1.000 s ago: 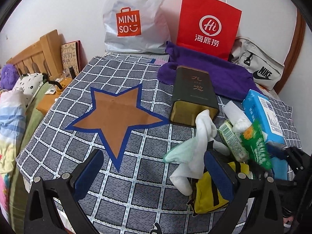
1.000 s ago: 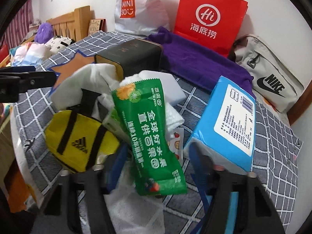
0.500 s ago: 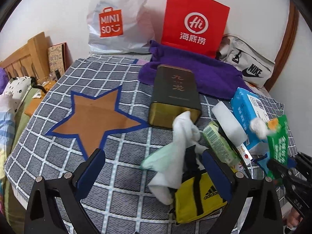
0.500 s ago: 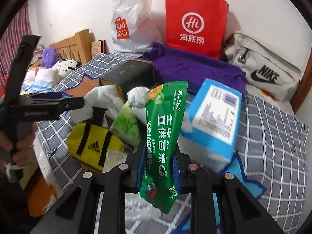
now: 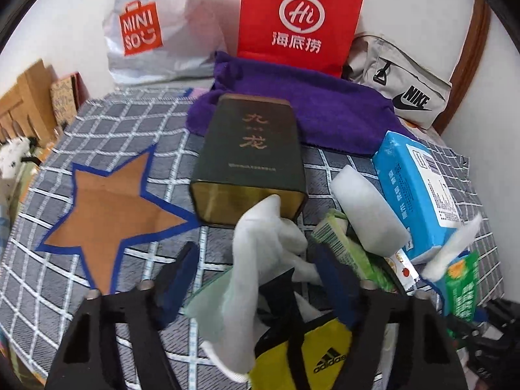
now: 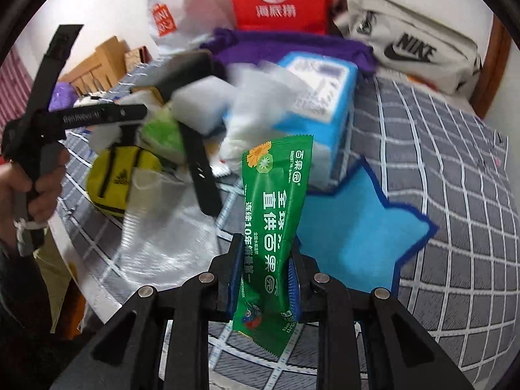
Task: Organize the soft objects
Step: 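Grasp the green snack packet with the right gripper while the left gripper grasps the white cloth, then carry the green packet with the right gripper while the left gripper carries the white cloth toward the purple towel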
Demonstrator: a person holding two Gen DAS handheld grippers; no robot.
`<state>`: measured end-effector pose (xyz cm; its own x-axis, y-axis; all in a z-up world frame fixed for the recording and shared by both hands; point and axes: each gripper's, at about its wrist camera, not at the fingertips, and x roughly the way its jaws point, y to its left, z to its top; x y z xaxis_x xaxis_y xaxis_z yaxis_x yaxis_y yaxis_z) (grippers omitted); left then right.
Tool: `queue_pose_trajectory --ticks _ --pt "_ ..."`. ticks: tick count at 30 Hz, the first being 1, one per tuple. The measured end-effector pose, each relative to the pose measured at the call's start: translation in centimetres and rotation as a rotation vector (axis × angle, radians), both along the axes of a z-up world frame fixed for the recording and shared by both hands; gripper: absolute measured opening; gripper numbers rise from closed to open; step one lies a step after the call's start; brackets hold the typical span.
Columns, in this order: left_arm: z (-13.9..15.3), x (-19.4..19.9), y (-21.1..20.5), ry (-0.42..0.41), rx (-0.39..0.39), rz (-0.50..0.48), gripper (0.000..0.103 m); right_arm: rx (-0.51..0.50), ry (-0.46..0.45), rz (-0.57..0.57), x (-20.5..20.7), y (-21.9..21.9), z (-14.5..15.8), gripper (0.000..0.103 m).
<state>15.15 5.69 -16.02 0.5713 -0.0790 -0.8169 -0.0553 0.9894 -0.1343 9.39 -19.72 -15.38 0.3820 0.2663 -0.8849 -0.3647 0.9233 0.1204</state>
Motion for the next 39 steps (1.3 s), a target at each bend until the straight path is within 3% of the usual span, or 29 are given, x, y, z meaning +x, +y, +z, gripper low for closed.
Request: queue_pose_trajectory --ticks 7,12,26,39 --pt "-0.8 0.9 -0.3 0.019 -0.037 -0.039 0.026 0.003 0.015 0.0 0.2 -0.1 -0.5 0.024" --pt "-0.5 0.8 -0.5 0.009 -0.006 -0.048 0.014 0.02 0.033 0.02 0.2 0.2 -0.2 0.024" --pt "3.1 -0.9 0.0 -0.093 0.037 -0.044 0.01 0.044 0.003 0.0 -1.0 -0.7 2.4 0.023" --pt "6.7 -1.9 1.1 -0.159 0.001 -0.025 0.01 0.096 -0.021 0.004 -1.3 -0.9 4.3 0.023"
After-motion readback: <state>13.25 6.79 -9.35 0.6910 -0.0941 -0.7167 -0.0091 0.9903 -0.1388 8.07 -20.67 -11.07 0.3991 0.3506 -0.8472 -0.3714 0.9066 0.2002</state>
